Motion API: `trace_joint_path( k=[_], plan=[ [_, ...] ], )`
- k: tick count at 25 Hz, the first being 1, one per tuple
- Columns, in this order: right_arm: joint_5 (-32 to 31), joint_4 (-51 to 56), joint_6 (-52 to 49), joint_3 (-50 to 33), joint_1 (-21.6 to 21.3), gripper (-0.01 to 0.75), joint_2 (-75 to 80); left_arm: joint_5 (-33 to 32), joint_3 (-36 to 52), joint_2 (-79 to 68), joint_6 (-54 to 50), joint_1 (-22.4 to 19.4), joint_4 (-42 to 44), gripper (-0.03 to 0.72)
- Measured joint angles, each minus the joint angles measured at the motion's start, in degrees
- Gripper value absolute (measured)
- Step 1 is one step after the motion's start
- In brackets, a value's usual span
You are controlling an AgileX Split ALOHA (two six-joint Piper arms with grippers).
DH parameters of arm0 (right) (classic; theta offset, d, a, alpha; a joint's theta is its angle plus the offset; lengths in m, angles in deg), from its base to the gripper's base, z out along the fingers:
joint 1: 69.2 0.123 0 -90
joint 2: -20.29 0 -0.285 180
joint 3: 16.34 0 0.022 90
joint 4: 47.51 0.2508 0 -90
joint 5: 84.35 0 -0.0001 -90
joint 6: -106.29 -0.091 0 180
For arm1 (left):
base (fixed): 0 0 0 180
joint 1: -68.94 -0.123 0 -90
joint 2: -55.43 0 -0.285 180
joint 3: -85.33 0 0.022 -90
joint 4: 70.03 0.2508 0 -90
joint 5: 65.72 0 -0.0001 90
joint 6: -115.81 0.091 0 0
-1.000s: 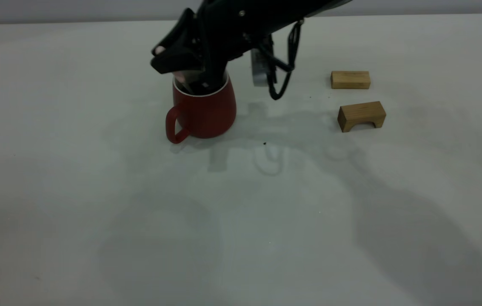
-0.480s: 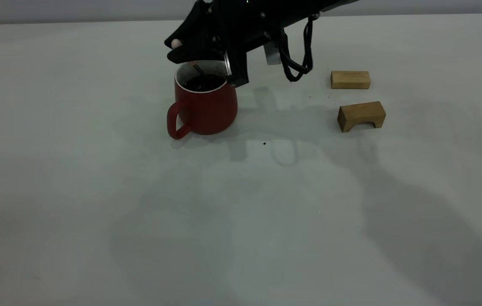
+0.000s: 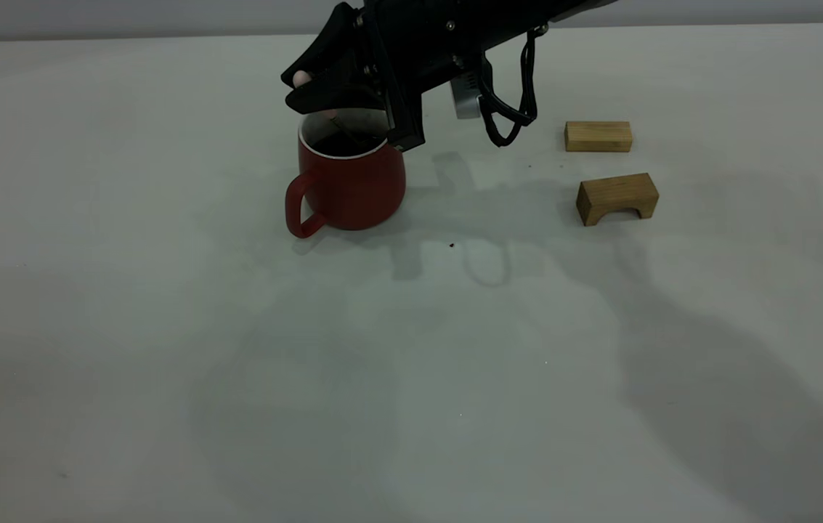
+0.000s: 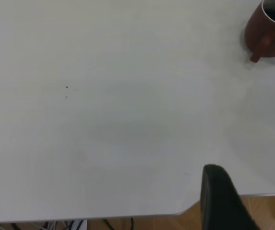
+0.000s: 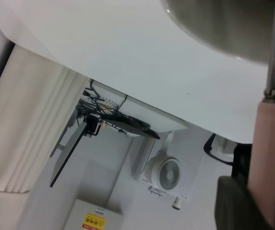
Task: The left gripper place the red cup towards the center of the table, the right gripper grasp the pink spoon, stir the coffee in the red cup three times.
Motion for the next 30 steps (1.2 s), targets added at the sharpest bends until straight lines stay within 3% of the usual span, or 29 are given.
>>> trace_joint_path(
  k=[8, 11, 14, 21, 26, 30],
  plan=[
    [-4.9, -1.4, -1.1, 0.0, 0.0, 0.547, -0.5, 0.0, 0.0, 0.0, 0.0, 0.0, 0.0, 0.361],
    [-6.1, -8.3, -1.3, 0.0, 0.0, 0.602, -3.7, 0.0, 0.0, 0.0, 0.0, 0.0, 0.0, 0.361],
    [-6.7, -19.9, -1.3, 0.0, 0.0, 0.594, -10.3, 0.0, 0.0, 0.0, 0.0, 0.0, 0.0, 0.361],
    [-10.3, -51.7, -1.3, 0.0, -0.1, 0.488, -29.6, 0.0, 0.0, 0.0, 0.0, 0.0, 1.5, 0.361],
    [-13.1, -58.0, 0.0, 0.0, -0.2, 0.411, -41.5, 0.0, 0.0, 0.0, 0.0, 0.0, 1.5, 0.361],
    [-21.5, -63.9, 9.3, 0.0, -0.4, 0.356, -49.6, 0.0, 0.0, 0.0, 0.0, 0.0, 1.5, 0.361]
  ],
)
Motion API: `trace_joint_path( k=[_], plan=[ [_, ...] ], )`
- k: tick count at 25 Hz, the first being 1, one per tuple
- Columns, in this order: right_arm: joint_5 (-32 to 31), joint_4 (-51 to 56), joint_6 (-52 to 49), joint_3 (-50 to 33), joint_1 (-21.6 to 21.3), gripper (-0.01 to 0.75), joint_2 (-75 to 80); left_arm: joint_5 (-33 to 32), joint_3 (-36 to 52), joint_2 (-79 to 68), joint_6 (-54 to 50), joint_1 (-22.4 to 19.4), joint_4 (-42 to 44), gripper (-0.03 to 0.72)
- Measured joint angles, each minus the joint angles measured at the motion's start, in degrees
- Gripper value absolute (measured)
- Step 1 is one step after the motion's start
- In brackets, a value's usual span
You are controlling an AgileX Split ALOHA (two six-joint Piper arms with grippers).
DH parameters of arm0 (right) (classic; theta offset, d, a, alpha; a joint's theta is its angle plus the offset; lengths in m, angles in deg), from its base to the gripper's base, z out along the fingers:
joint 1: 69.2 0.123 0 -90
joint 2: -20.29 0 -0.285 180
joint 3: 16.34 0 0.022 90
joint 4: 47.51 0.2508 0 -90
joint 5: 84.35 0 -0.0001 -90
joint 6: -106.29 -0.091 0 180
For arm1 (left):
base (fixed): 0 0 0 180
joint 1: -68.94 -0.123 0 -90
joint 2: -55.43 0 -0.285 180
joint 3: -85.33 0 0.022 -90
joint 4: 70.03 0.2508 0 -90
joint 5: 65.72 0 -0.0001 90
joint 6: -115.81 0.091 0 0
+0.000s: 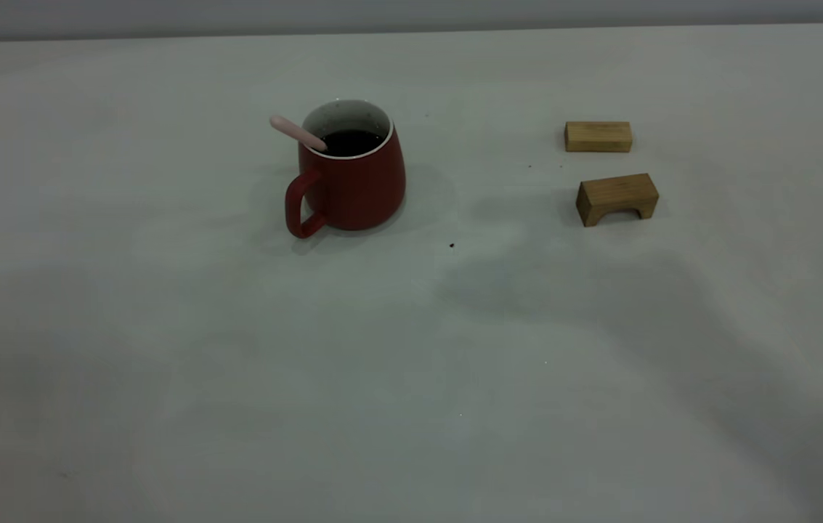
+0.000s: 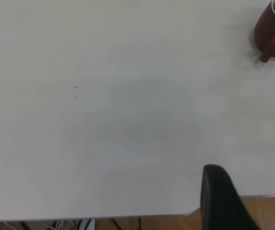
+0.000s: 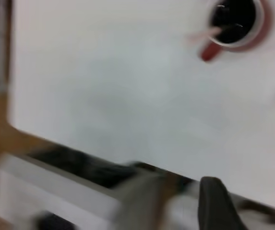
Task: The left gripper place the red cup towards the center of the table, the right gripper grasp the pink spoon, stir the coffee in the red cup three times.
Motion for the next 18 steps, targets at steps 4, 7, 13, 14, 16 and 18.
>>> trace_joint_path(
  k=[4, 7, 13, 14, 16, 18],
  plan=[
    [-1.4, -5.3, 7.1, -4.6, 0.2, 0.303, -8.1, 0.0, 0.0, 0.0, 0.0, 0.0, 0.0, 0.361],
    [-1.5, -8.0, 11.0, -13.2, 0.3, 0.262, -16.8, 0.0, 0.0, 0.0, 0.0, 0.0, 0.0, 0.361],
    [-1.8, -13.3, 16.8, -34.5, 0.3, 0.23, -40.0, 0.0, 0.0, 0.0, 0.0, 0.0, 0.0, 0.361],
    [-1.8, -14.1, 17.3, -37.9, 0.0, 0.23, -44.3, 0.0, 0.0, 0.0, 0.0, 0.0, 0.0, 0.361],
    [-1.8, -15.1, 17.7, -43.7, -2.4, 0.23, -52.2, 0.0, 0.0, 0.0, 0.0, 0.0, 0.0, 0.361],
    [-1.8, -16.6, 17.8, -49.1, -5.8, 0.23, -60.6, 0.0, 0.0, 0.0, 0.0, 0.0, 0.0, 0.361]
  ],
)
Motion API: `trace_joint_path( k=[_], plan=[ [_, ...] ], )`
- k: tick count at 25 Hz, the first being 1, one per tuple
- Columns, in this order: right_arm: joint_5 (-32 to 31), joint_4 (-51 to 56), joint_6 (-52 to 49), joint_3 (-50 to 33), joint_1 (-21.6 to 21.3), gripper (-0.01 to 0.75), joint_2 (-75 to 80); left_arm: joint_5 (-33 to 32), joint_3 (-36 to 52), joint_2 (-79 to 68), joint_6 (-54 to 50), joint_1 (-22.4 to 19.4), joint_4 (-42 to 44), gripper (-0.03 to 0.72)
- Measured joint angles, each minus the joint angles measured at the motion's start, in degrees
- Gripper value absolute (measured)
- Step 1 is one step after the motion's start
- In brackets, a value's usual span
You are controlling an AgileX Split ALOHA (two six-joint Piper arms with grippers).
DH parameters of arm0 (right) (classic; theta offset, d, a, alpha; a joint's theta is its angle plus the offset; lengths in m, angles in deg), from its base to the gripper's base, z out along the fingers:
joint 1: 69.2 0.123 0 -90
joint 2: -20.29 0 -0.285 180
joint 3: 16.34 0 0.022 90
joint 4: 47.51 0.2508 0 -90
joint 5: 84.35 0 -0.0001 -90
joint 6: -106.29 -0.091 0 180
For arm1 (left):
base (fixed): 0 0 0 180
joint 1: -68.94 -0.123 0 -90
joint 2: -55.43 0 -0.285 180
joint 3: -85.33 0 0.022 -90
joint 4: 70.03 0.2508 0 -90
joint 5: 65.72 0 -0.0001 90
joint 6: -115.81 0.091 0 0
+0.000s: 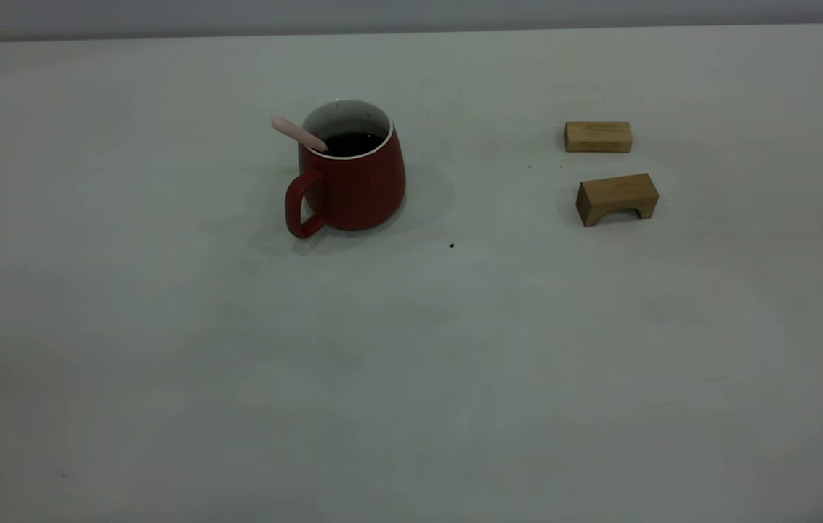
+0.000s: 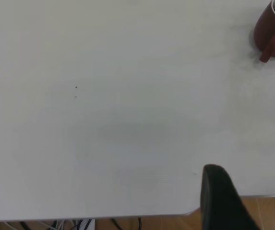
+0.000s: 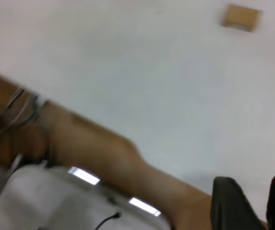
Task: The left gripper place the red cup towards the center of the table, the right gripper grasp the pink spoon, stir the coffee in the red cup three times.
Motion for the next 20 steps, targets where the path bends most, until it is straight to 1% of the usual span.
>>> trace_joint_path(
  k=[5, 8, 10, 12, 15, 20],
  plan=[
    [0.0, -6.0, 1.0, -9.7, -8.7, 0.231, -16.3, 0.0, 0.0, 0.0, 0.0, 0.0, 0.0, 0.361],
    [0.1, -7.3, 0.8, -14.5, -12.5, 0.234, -23.1, 0.0, 0.0, 0.0, 0.0, 0.0, 0.0, 0.361],
    [1.6, -7.3, -0.8, -17.2, -14.3, 0.236, -26.5, 0.0, 0.0, 0.0, 0.0, 0.0, 0.0, 0.361],
    [3.6, -7.2, -2.7, -19.1, -15.5, 0.236, -28.9, 0.0, 0.0, 0.0, 0.0, 0.0, 0.0, 0.361],
    [5.0, -7.4, -3.7, -21.0, -16.7, 0.236, -31.6, 0.0, 0.0, 0.0, 0.0, 0.0, 0.0, 0.361],
    [5.7, -7.5, -4.0, -21.4, -17.5, 0.236, -33.4, 0.0, 0.0, 0.0, 0.0, 0.0, 0.0, 0.361]
  ],
)
